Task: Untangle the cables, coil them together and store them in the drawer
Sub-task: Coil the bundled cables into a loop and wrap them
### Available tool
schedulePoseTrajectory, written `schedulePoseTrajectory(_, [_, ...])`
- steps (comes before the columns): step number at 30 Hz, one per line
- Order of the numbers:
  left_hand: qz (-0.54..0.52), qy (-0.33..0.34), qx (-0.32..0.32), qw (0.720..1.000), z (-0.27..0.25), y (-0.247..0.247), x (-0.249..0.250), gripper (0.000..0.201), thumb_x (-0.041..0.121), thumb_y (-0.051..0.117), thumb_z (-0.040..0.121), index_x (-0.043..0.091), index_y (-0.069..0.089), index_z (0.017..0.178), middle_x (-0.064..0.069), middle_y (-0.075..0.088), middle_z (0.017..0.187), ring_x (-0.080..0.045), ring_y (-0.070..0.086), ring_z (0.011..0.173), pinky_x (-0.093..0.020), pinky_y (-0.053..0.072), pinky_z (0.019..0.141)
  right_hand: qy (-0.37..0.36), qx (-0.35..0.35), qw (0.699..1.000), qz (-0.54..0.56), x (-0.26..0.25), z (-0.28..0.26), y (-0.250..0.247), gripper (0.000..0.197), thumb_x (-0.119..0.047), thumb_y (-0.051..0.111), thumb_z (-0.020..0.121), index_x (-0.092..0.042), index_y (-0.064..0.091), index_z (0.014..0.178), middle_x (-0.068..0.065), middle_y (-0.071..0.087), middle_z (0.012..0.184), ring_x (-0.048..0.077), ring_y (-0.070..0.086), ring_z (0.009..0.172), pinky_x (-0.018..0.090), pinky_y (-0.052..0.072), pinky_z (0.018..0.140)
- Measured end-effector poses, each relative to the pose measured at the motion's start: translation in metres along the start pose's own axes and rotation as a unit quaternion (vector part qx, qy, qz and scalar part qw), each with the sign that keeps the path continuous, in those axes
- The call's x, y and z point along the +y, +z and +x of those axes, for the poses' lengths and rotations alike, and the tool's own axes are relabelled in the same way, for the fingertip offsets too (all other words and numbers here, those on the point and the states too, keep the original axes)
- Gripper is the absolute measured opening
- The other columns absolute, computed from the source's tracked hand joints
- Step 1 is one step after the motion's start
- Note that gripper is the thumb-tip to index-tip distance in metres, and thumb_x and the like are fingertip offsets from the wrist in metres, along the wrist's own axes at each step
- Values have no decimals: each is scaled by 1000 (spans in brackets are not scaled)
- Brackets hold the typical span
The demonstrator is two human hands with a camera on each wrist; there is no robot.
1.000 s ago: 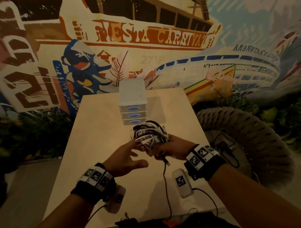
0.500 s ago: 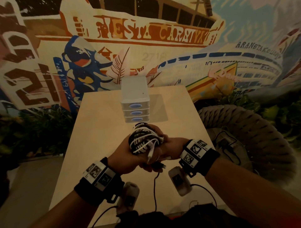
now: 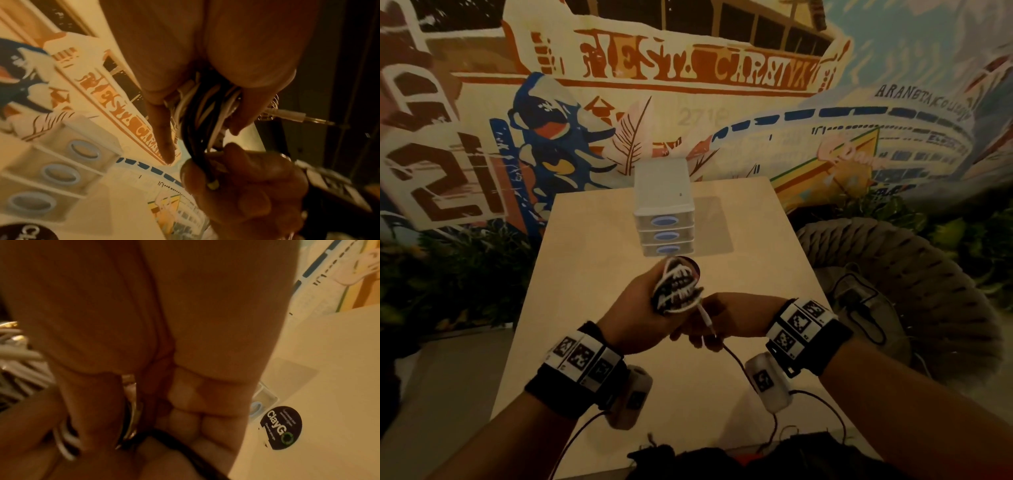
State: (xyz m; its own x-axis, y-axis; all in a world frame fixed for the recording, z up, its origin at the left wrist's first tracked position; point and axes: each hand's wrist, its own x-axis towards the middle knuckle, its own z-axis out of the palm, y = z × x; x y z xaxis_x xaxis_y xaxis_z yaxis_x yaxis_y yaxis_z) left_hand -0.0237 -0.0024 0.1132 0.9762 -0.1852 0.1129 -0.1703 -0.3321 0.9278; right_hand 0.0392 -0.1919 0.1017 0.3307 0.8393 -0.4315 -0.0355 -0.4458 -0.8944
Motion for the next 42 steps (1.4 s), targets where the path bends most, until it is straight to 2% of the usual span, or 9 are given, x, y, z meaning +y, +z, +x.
schedulePoseTrajectory(4, [198, 30, -65, 978, 4, 7, -3, 44, 14, 77, 81, 40, 53, 106, 16, 64, 98, -3, 64, 88, -34, 58, 77, 4, 1, 1000, -21, 7, -4, -6, 19, -2, 55, 100, -6, 68, 113, -13, 74, 87, 4, 70, 80, 26, 56, 78])
schedulePoseTrajectory(8, [301, 50, -97, 947, 4, 19, -2, 53, 9, 77, 78, 31, 54, 120, 16, 59, 113, -2, 53, 92, -16, 45, 78, 37, 47, 997, 48, 18, -1, -5, 22, 1, 53, 99, 8, 65, 116, 10, 74, 97, 17, 71, 85, 27, 58, 79])
schedulePoseTrajectory(14, [352, 46, -126, 926, 8, 24, 0, 47, 16, 69, 87, 25, 52, 130, 7, 60, 124, -13, 56, 109, -20, 43, 85, 138, 73, 987, -30, 29, 7, -12, 15, 4, 60, 94, 5, 70, 105, 0, 68, 78, 12, 65, 75, 37, 55, 91])
schedulePoseTrajectory(20, [392, 17, -147, 908, 4, 14, -11, 47, 19, 67, 89, 23, 50, 133, 5, 59, 124, -17, 57, 110, -29, 51, 89, 165, 101, 972, 131, 31, 2, -11, 45, -38, 41, 106, -5, 70, 96, 8, 73, 89, 21, 63, 75, 30, 48, 70])
schedulePoseTrajectory(23, [409, 23, -145, 901, 2, 11, -19, 48, 22, 67, 87, 20, 50, 132, 3, 59, 119, -19, 59, 104, -26, 50, 82, 147, 128, 971, 138, 21, 1, -13, 66, -64, 39, 99, -6, 70, 86, 2, 68, 72, 15, 47, 59, 27, 34, 57])
schedulePoseTrajectory(28, [433, -8, -107, 895, 6, 13, -28, 55, 25, 69, 85, 24, 49, 136, 4, 59, 117, -20, 56, 102, -27, 48, 81, 122, 184, 975, 10, 11, 5, -11, 61, -75, 48, 89, -19, 63, 74, -3, 51, 63, 15, 41, 60, 28, 36, 59])
schedulePoseTrajectory(34, [467, -57, -109, 876, 8, 20, -32, 43, 27, 60, 90, 22, 46, 130, 0, 60, 112, -23, 53, 97, -33, 47, 78, 65, 150, 969, -184, -1, 0, -11, 51, -64, 68, 85, -13, 70, 80, -6, 58, 61, 4, 49, 56, 24, 38, 61])
schedulePoseTrajectory(37, [485, -64, -124, 863, 8, 24, -31, 42, 33, 62, 90, 20, 48, 127, -1, 63, 108, -23, 56, 93, -33, 48, 74, 80, 137, 951, -266, -3, 2, -6, 48, -63, 75, 79, -17, 75, 93, 3, 73, 85, 13, 65, 75, 32, 53, 72])
schedulePoseTrajectory(42, [506, -74, -166, 843, 8, 32, -28, 44, 34, 65, 86, 23, 53, 127, 2, 68, 98, -21, 65, 86, -34, 56, 74, 89, 151, 913, -369, -15, 8, 1, 62, -56, 84, 70, -16, 63, 112, 1, 67, 103, 18, 63, 92, 34, 54, 77])
